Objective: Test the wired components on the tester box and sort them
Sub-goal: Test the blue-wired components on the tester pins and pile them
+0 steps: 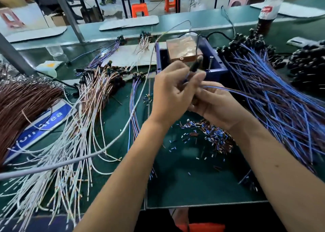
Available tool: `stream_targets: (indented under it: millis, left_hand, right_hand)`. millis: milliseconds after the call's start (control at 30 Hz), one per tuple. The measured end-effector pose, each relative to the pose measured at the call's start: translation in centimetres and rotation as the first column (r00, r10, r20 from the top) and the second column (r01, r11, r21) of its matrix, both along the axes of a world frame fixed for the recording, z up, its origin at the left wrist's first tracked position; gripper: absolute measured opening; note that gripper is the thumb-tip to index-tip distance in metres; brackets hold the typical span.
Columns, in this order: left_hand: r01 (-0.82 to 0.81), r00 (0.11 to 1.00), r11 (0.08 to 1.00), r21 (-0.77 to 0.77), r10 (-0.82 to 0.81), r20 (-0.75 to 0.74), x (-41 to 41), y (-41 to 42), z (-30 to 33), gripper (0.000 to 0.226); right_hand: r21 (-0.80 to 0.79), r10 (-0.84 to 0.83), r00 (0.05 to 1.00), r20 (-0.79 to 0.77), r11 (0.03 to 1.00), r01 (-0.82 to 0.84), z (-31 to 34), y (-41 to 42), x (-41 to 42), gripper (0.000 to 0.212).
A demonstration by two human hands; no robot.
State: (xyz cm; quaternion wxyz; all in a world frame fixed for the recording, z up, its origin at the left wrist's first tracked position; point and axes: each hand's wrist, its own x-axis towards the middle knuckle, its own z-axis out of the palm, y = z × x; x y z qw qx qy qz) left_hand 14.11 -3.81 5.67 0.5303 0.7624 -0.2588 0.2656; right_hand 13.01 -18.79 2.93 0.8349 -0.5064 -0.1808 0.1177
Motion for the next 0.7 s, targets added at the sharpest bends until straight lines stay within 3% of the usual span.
stream_targets:
  millis: [100, 200, 333, 400, 567, 700]
  left_hand:
    - [0.029, 1.0, 0.999, 0.016, -0.029, 0.01, 0.0, -0.1, -1.4, 0.012]
    - [0.064, 0.998, 0.998, -0.027, -0.065, -0.014, 0.2, 0.1, -2.3, 0.014]
    - [0.1, 0.984, 0.992, -0.073, -0.11, -0.139, 0.6, 0.3, -2.4, 0.012]
    - [0.114, 0.972, 0.987, -0.117, -0.135, -0.194, 0.7, 0.2, -2.5, 0.009]
    - [0.09, 0.946, 0.951, -0.294, -0.175, -0.274, 0.5, 0.0, -2.7, 0.011]
    - [0.099, 0.935, 0.945, -0.312, -0.195, -0.295, 0.4, 0.4, -3.3, 0.01]
  right_hand:
    - [-0.096, -0.103, 0.995, -0.002, 0.99, 0.103, -0.5, 0.0, 0.0, 0.036]
    - [-0.233, -0.119, 0.992, 0.047, 0.964, 0.127, -0.7, -0.3, 0.0, 0.03]
    - [-0.522, -0.103, 0.974, 0.204, 0.83, 0.197, -1.1, -0.7, -0.2, 0.036]
    - [-0.585, -0.093, 0.968, 0.232, 0.782, 0.216, -1.4, -0.5, -0.3, 0.038]
    - [-0.504, -0.121, 0.972, 0.2, 0.839, 0.208, -1.1, -0.8, -0.3, 0.022]
    - [-0.264, -0.371, 0.915, 0.161, 0.877, 0.402, -0.6, -1.9, 0.0, 0.025]
